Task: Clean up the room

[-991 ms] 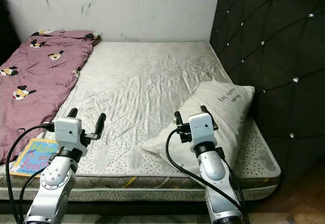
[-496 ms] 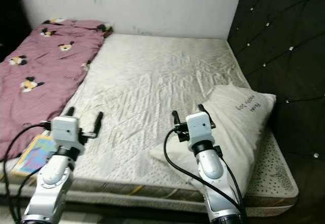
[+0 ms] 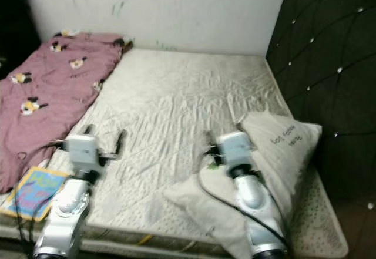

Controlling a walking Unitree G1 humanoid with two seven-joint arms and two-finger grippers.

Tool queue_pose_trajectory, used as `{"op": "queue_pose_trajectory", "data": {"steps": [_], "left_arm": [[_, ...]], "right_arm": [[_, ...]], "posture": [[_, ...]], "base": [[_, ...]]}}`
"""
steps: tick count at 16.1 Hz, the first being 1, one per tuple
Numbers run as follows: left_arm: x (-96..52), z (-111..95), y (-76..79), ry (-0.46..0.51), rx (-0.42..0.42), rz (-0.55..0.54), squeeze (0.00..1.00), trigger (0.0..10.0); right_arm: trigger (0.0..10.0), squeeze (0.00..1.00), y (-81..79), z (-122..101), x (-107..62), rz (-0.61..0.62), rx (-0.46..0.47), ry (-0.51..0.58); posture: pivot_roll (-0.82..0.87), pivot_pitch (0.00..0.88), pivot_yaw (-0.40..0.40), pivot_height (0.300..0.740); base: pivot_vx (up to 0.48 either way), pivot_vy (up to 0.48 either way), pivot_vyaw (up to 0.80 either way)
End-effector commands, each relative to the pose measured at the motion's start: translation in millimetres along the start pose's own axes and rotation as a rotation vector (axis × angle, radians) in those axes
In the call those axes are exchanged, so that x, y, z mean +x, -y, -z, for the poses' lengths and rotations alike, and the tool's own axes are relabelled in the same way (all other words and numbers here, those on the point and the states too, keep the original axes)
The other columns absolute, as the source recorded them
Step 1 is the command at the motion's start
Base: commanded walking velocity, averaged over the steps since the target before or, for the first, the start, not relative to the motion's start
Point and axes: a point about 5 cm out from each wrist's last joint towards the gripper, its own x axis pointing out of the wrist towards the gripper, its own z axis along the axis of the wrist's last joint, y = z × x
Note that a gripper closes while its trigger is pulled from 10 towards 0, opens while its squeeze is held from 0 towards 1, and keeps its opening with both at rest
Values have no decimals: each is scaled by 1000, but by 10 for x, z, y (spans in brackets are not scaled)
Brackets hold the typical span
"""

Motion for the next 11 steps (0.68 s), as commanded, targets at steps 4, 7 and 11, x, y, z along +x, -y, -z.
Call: {"op": "queue_pose_trajectory", "data": {"steps": [4, 7, 11], "left_arm": [[-7, 5, -123, -12, 43, -34, 0, 10000], [-2, 7, -117, -11, 42, -36, 0, 10000], [6, 2, -118, -10, 41, -40, 0, 10000]], "right_arm": [[10000, 0, -124, -67, 42, -45, 7, 32], [10000, 0, -118, -54, 42, -39, 11, 27], [10000, 0, -116, -56, 56, -36, 14, 26]], "posture": [[-47, 0, -1, 740], [-51, 0, -2, 740], [-48, 0, -5, 740]], "base": [[0, -183, 0], [0, -445, 0], [0, -480, 0]]}}
